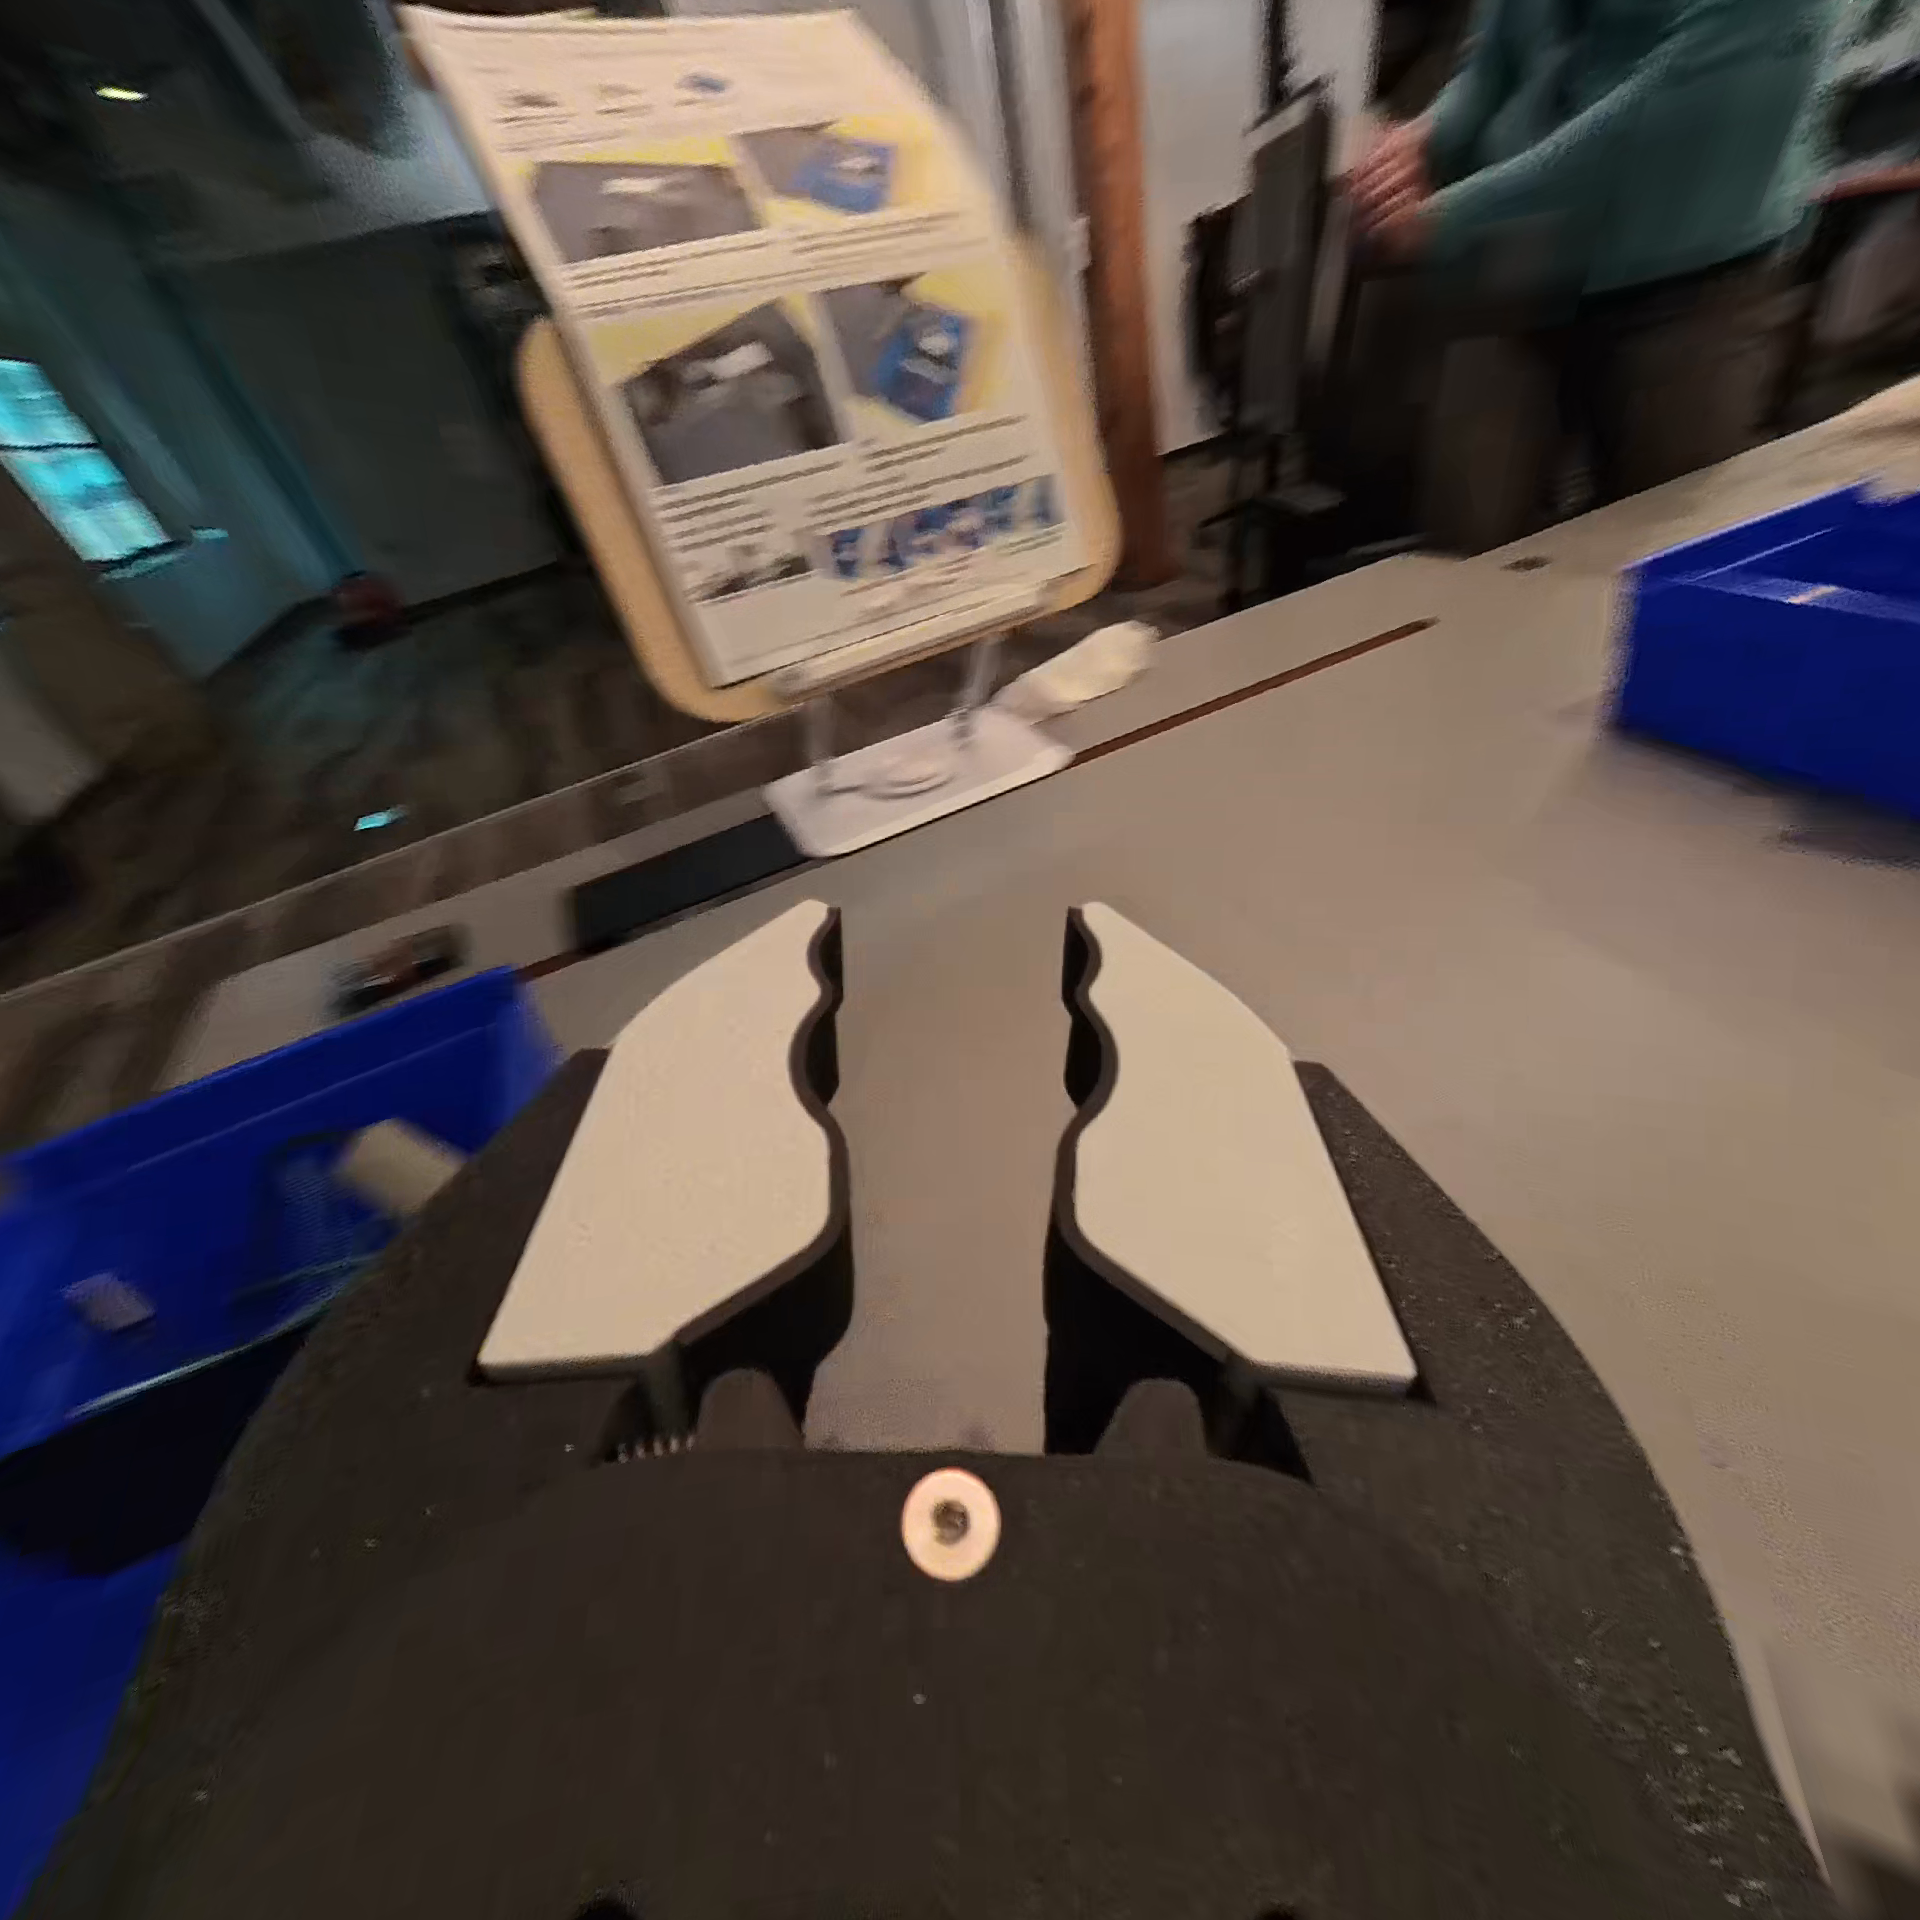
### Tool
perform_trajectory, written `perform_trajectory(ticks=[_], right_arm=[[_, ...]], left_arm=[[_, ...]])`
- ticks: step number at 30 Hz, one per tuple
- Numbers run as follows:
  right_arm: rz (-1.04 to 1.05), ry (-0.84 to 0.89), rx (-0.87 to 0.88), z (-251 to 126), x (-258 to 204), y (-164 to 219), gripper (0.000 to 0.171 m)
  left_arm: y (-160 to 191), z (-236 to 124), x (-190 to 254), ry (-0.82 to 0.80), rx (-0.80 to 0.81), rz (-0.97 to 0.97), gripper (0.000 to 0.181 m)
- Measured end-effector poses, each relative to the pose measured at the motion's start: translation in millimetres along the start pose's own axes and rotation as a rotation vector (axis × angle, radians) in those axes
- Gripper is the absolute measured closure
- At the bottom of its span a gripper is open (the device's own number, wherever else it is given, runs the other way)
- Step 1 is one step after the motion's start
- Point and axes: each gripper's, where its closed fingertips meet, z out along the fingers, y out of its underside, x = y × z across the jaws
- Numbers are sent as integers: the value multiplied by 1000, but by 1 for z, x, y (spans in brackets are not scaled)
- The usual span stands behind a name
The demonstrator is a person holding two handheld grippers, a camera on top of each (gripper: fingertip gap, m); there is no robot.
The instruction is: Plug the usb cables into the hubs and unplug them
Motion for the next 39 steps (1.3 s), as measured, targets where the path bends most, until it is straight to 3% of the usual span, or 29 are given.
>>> perform_trajectory(ticks=[3,5,12,17,24,31,39], right_arm=[[-35,-17,54,28,-8,-38,130],[-40,-39,89,48,-14,-58,129],[-80,-149,108,106,-45,-98,128],[-132,-186,84,125,-65,-113,127],[-137,-215,64,136,-79,-116,127],[-137,-218,12,147,-83,-106,126],[-158,-255,-22,159,-94,-100,126]], left_arm=[[14,-20,-82,-249,-115,125,140],[23,-29,-127,-332,-172,135,140],[75,2,-205,-117,-321,-84,146],[106,31,-227,49,-429,-196,147],[116,53,-254,103,-494,-79,149],[151,72,-232,278,-714,-186,157],[196,97,-237,229,-918,-310,153]])
